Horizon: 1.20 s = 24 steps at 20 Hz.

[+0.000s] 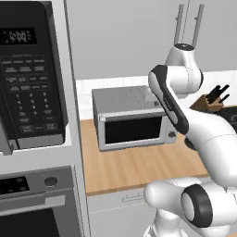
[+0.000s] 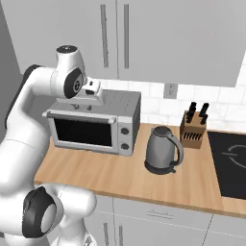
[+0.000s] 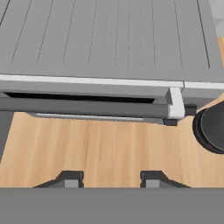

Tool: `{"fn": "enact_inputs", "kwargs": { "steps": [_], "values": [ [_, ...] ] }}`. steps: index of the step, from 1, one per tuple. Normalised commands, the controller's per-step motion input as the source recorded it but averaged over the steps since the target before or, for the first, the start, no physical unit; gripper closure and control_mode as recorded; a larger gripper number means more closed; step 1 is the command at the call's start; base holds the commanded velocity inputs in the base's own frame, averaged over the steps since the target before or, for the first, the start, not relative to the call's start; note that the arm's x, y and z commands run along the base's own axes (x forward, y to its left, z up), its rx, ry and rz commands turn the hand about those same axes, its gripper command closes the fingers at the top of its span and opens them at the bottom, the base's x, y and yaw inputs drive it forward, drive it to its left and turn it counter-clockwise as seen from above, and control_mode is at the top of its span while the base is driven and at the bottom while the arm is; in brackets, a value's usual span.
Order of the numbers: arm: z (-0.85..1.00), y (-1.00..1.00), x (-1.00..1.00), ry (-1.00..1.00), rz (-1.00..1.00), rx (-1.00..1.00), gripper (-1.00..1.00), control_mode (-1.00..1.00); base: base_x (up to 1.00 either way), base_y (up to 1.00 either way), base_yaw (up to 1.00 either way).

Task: Navigate to the sink.

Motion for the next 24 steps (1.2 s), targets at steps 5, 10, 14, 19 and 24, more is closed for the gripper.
{"fn": "enact_inputs", "kwargs": {
  "steps": [5, 10, 14, 19, 24],
  "values": [
    [0.00, 0.00, 0.00, 0.00, 0.00, 0.00, -1.00, 1.00, -0.23, -0.01, 0.00],
    [0.00, 0.00, 0.00, 0.00, 0.00, 0.00, -1.00, 1.00, -0.66, -0.14, 0.00],
    [0.00, 0.00, 0.00, 0.00, 0.00, 0.00, -1.00, 1.00, -0.04, -0.01, -0.07],
    [0.00, 0.00, 0.00, 0.00, 0.00, 0.00, -1.00, 1.00, -0.04, -0.24, -0.67],
    [0.00, 0.00, 0.00, 0.00, 0.00, 0.00, -1.00, 1.00, 0.11, -0.15, -0.78]
  ]
}}
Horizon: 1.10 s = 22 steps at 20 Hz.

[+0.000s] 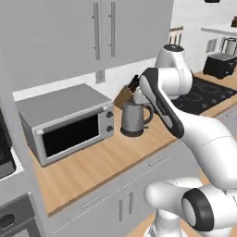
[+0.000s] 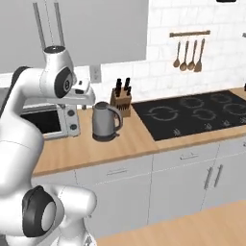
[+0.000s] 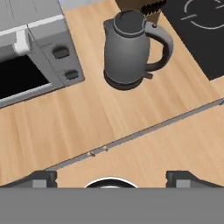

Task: Navigate to the sink.

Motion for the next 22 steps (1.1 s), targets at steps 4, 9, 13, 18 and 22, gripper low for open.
{"fn": "enact_inputs", "kwargs": {
  "steps": [4, 9, 13, 18, 22],
  "values": [
    [0.00, 0.00, 0.00, 0.00, 0.00, 0.00, -1.00, 1.00, 0.26, -0.15, -0.81],
    [0.00, 0.00, 0.00, 0.00, 0.00, 0.00, -1.00, 1.00, 0.27, -0.18, -0.80],
    [0.00, 0.00, 0.00, 0.00, 0.00, 0.00, -1.00, 1.00, 0.30, -0.15, -0.81],
    [0.00, 0.00, 0.00, 0.00, 0.00, 0.00, -1.00, 1.00, 0.31, -0.12, -0.81],
    [0.00, 0.00, 0.00, 0.00, 0.00, 0.00, -1.00, 1.00, 0.28, -0.12, -0.83]
  ]
}}
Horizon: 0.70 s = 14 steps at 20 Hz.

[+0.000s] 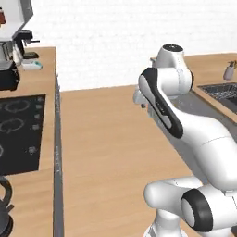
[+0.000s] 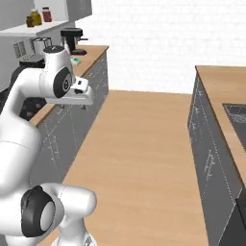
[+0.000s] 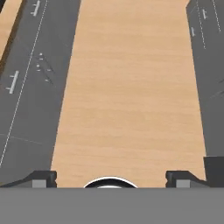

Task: Navigate to the sink.

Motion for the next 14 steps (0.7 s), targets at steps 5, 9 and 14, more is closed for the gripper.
{"fn": "enact_inputs", "kwargs": {
  "steps": [5, 9, 14],
  "values": [
    [0.00, 0.00, 0.00, 0.00, 0.00, 0.00, -1.00, 1.00, 0.13, 0.00, -0.94],
    [0.00, 0.00, 0.00, 0.00, 0.00, 0.00, -1.00, 1.00, 0.01, 0.00, -1.00],
    [0.00, 0.00, 0.00, 0.00, 0.00, 0.00, -1.00, 1.00, 0.02, 0.00, -1.00]
  ]
}}
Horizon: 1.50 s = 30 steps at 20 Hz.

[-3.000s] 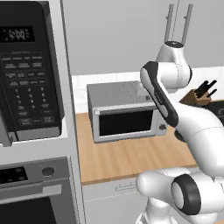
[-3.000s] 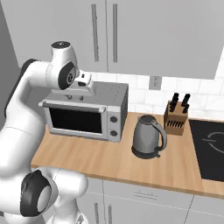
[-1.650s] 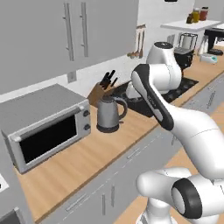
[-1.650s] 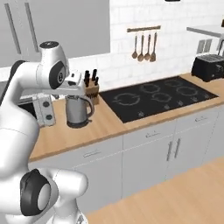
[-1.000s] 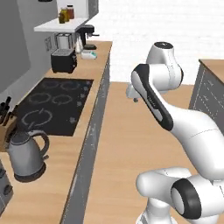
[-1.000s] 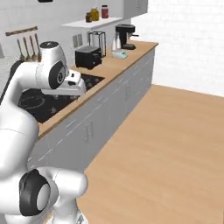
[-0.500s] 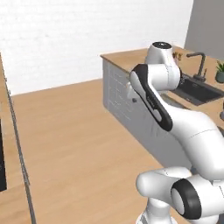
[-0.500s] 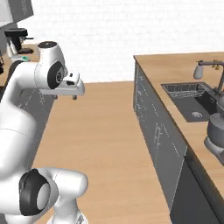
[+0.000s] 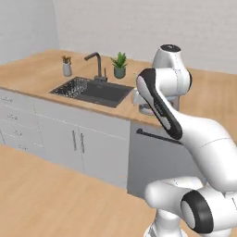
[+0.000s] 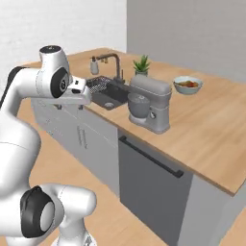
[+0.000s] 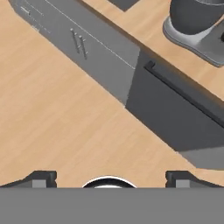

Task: Navigate to the sink.

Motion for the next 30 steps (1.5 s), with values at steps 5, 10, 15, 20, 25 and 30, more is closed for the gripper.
{"fn": "enact_inputs", "kwargs": {
  "steps": [5, 10, 15, 20, 25, 30],
  "values": [
    [0.00, 0.00, 0.00, 0.00, 0.00, 0.00, -1.00, 1.00, 0.39, 0.41, -0.86],
    [0.00, 0.00, 0.00, 0.00, 0.00, 0.00, -1.00, 1.00, 0.08, 0.49, -0.18],
    [0.00, 0.00, 0.00, 0.00, 0.00, 0.00, -1.00, 1.00, 0.94, 1.00, -0.13],
    [0.00, 0.00, 0.00, 0.00, 0.00, 0.00, -1.00, 1.00, 0.76, 1.00, -0.22],
    [0.00, 0.00, 0.00, 0.00, 0.00, 0.00, -1.00, 1.00, 0.17, 1.00, -0.20],
    [0.00, 0.00, 0.00, 0.00, 0.00, 0.00, -1.00, 1.00, 0.00, 1.00, -0.21]
  ]
}}
